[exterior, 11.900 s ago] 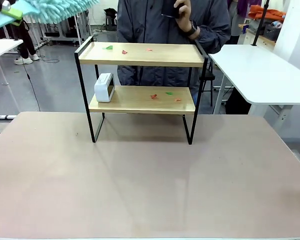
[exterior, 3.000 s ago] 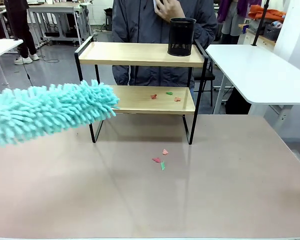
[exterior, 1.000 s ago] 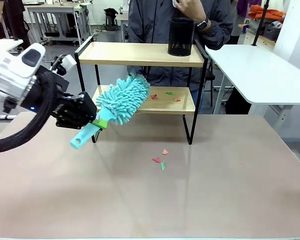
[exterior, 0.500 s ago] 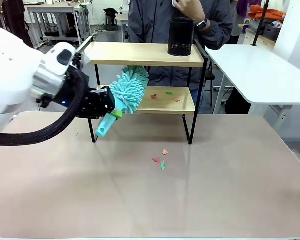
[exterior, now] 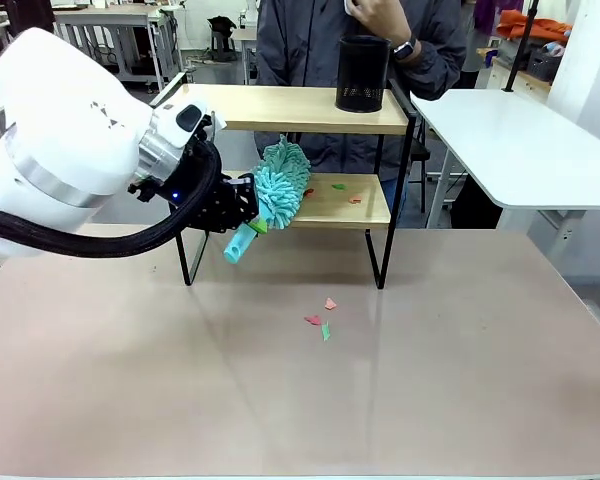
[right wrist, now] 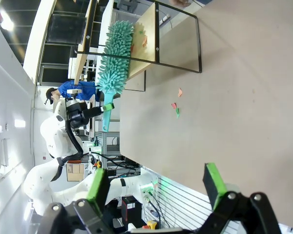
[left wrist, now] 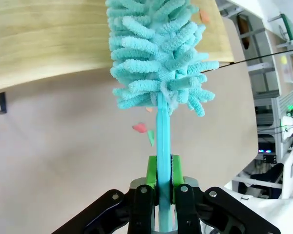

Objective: Clean the shelf.
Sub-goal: Clean the remaining tier of the Shelf with the Duster once objects are removed.

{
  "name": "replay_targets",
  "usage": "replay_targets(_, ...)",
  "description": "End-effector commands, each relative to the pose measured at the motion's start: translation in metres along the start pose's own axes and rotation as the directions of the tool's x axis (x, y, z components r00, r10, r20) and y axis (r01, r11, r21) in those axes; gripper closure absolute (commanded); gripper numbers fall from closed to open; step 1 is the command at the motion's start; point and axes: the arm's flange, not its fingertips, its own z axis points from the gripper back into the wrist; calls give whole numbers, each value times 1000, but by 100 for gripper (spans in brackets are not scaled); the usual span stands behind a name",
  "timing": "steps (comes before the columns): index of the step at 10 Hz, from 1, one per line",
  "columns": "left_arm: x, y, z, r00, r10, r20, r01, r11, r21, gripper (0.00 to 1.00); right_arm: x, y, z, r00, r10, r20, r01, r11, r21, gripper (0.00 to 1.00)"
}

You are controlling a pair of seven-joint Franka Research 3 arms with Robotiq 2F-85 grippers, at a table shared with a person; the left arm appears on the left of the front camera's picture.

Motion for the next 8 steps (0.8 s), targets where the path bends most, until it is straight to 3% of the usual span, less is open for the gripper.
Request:
replay_targets(1, 4, -6, 4, 1000, 18, 1, -18, 1000, 0, 88, 1, 0, -2, 1000, 25, 10, -25, 999, 21, 0)
replay_targets(4, 1, -10, -2, 999, 4, -39, -4, 1000, -15, 88, 1, 0, -2, 1000, 25, 10, -25, 999, 21, 0)
replay_targets(8, -18, -43, -29, 998, -10, -66, 8, 1000, -30, 88, 1, 0, -2, 1000, 25, 10, -25, 999, 21, 0)
